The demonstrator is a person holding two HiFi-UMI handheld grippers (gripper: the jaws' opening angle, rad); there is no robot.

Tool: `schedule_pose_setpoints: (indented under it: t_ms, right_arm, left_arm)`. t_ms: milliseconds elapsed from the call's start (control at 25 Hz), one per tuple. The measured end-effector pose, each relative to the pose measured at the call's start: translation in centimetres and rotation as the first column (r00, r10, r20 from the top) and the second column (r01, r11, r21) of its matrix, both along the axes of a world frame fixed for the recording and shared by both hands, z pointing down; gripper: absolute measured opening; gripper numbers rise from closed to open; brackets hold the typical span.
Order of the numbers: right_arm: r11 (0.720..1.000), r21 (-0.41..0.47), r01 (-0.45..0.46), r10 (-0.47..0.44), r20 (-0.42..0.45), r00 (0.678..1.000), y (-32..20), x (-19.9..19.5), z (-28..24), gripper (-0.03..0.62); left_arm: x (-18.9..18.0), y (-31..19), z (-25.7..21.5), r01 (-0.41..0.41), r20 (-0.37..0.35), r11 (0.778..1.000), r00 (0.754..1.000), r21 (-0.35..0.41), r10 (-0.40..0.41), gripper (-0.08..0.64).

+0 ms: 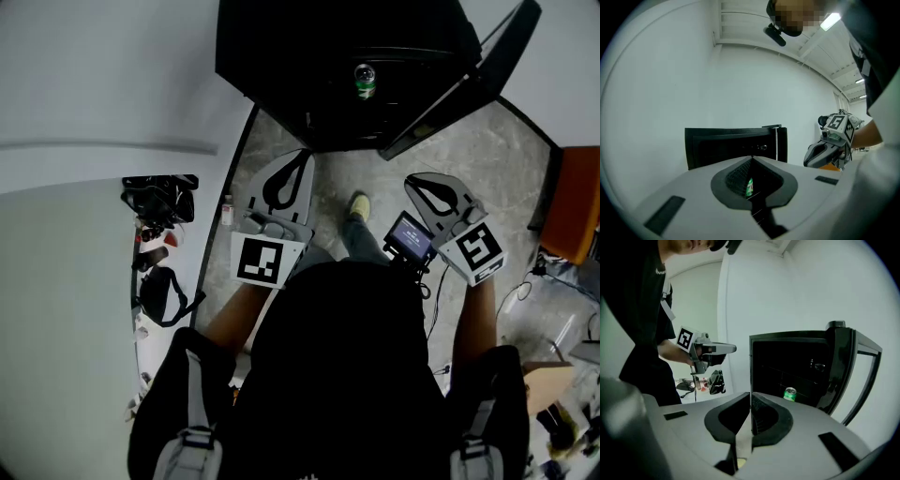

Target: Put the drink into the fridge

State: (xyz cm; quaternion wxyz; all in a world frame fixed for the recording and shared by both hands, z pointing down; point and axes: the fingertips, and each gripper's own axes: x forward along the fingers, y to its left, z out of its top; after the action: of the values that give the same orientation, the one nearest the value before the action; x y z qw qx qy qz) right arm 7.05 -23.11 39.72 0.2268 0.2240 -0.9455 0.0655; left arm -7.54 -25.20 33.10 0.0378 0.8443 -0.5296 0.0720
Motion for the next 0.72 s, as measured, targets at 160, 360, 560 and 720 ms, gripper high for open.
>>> schedule_pose_setpoints:
  t_ms: [160, 360, 560, 720]
  right_arm:
    - [0.998, 0.016, -0.065, 0.065, 0.036, 0.997, 1.2, -0.6, -1.5, 0.021]
    - [0.991, -0.019, -0.134, 0.135, 0.125, 0.983, 8.1, -2.9, -4.1, 0.021]
    - [0.989, -0.018, -0.150, 0.151, 0.146, 0.978, 14.7, -5.4, -4.7, 0.021]
    - [0.989, -0.025, -0.143, 0.145, 0.155, 0.977, 19.6, -6.9, -5.0, 0.021]
  left_arm:
    - [-0.5, 2.3, -0.7, -0.020, -0.016, 1.000, 1.000, 0.012, 0.020, 0.011]
    - [-3.0, 9.5, -2.7, -0.039, -0.027, 0.998, 0.999, 0.041, 0.041, 0.011]
    - [-5.6, 15.7, -3.4, -0.036, -0.041, 0.998, 0.998, 0.057, 0.039, 0.011]
    - [-6.7, 20.0, -4.2, -0.049, -0.048, 0.995, 0.997, 0.086, 0.053, 0.011]
